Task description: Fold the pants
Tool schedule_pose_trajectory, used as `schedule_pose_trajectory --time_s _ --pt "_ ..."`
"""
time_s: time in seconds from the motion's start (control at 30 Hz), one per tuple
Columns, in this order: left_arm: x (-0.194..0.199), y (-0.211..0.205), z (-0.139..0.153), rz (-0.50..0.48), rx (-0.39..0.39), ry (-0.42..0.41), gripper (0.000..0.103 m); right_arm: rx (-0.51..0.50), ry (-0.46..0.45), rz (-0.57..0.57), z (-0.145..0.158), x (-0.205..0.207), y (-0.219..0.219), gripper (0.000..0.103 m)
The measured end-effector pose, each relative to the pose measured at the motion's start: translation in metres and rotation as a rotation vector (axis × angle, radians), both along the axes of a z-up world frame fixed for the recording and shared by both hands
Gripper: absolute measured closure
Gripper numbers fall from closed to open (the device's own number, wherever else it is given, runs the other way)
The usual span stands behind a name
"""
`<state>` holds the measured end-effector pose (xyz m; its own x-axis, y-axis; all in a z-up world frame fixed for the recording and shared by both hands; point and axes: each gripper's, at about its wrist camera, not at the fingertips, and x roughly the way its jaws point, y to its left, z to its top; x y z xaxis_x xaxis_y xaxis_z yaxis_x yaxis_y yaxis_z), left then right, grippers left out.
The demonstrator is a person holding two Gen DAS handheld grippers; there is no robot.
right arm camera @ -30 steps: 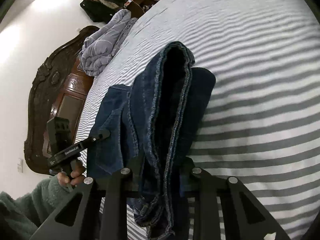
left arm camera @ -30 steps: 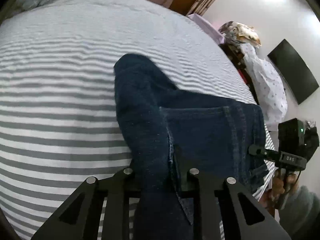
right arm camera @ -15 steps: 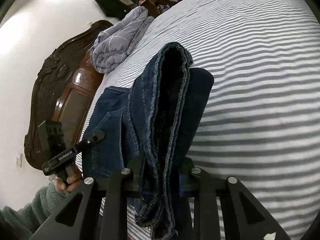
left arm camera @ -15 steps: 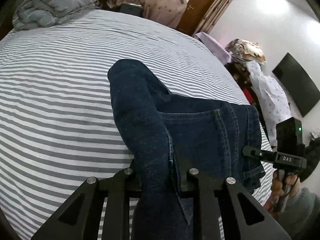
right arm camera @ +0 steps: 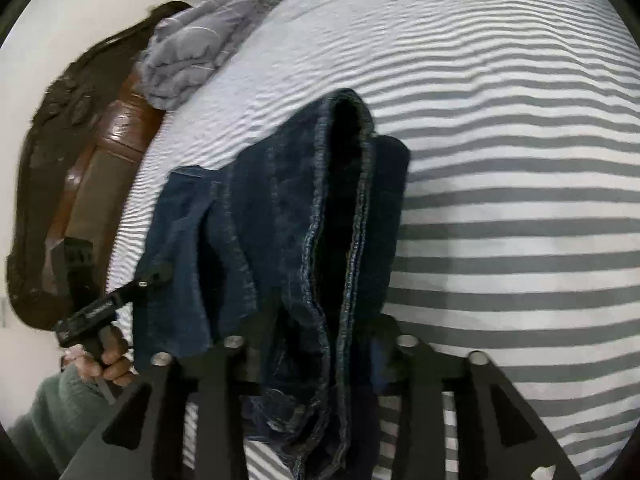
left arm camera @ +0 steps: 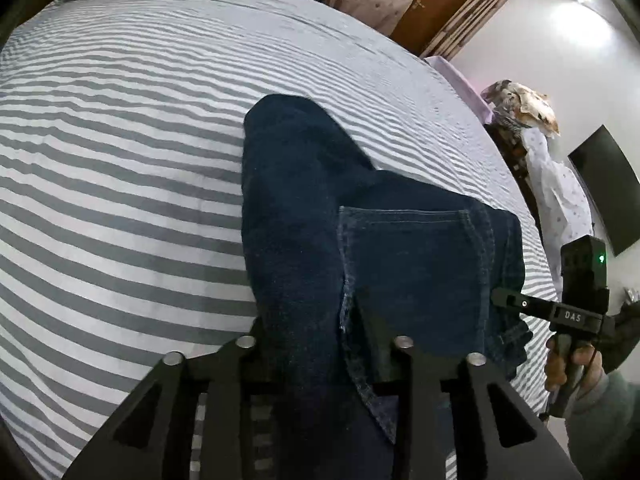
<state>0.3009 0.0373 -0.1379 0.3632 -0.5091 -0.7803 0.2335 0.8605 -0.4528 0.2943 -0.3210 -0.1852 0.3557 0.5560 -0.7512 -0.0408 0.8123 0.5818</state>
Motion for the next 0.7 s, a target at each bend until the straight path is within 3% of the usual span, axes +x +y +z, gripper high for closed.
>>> schedule_pose_trajectory --time_s 0.1,0.23,0.47,0.6,0.7 --pt "0.003 0.0 -0.001 0.012 0.038 0.004 0.049 -0.067 0.012 -0.012 0.001 0.001 0.007 0.051" --pt "-0.002 0.003 0.013 0.046 0.082 -0.017 0.049 -0.144 0.015 -0.02 0.015 -0.009 0.01 0.051" --pt "-0.05 -0.003 0.065 0.079 0.205 -0.21 0.049 -0.183 -0.123 -0.054 0.072 -0.042 0.007 0.051" --pt "-0.081 -0.03 0.064 0.041 0.313 -0.247 0.049 -0.264 -0.159 0.014 0.084 -0.057 0.038 0.054" --pt "-0.095 -0.05 0.055 0.002 0.392 -0.25 0.049 -0.383 -0.165 0.059 0.076 -0.067 0.063 0.055"
